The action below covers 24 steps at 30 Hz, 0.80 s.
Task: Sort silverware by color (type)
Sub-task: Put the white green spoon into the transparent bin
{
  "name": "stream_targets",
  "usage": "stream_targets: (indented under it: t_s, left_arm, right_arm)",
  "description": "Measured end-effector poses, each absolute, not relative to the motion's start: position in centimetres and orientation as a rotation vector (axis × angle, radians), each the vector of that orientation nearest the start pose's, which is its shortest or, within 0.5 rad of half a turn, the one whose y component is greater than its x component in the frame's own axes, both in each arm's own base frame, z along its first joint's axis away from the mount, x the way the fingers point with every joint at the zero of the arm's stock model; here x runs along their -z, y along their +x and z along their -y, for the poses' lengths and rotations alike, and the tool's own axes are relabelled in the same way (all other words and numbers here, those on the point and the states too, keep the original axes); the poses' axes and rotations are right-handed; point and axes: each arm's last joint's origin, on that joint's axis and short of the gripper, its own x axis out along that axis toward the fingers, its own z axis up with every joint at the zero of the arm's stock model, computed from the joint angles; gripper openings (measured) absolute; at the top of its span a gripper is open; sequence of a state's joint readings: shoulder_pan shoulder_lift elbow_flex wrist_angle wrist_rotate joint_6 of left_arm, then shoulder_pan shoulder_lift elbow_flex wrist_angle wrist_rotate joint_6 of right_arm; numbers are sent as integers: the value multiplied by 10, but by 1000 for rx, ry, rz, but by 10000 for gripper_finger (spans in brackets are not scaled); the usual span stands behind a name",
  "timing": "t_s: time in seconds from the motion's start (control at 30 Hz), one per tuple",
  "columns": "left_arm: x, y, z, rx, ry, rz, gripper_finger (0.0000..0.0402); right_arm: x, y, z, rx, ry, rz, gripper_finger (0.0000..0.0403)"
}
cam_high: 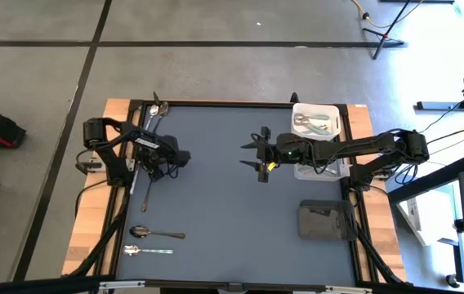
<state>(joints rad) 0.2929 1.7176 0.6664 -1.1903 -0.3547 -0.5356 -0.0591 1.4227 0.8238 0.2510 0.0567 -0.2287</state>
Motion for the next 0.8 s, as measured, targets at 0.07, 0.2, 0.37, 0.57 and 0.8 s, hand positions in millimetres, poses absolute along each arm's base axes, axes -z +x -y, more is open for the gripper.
stream_targets:
  t_s: [0.07,0.2,0.37,0.57,0.8]
  left_arm:
    - [-108,165,-57,-931,-184,-2093,54]
    - [-111,167,-52,-914,-156,-2091,54]
    - [-124,171,-49,-902,-123,-2054,52]
    - [-147,170,-45,-906,-109,-1950,53]
    - [-176,166,-37,-868,-106,-1784,53]
  right_arm:
    - [-242,307,20,63,-212,-369,223]
    - [-241,307,19,63,-204,-381,223]
    - [-241,307,19,63,-203,-380,223]
    - [-241,307,19,63,-201,-380,223]
    - [-241,307,19,64,-201,-380,223]
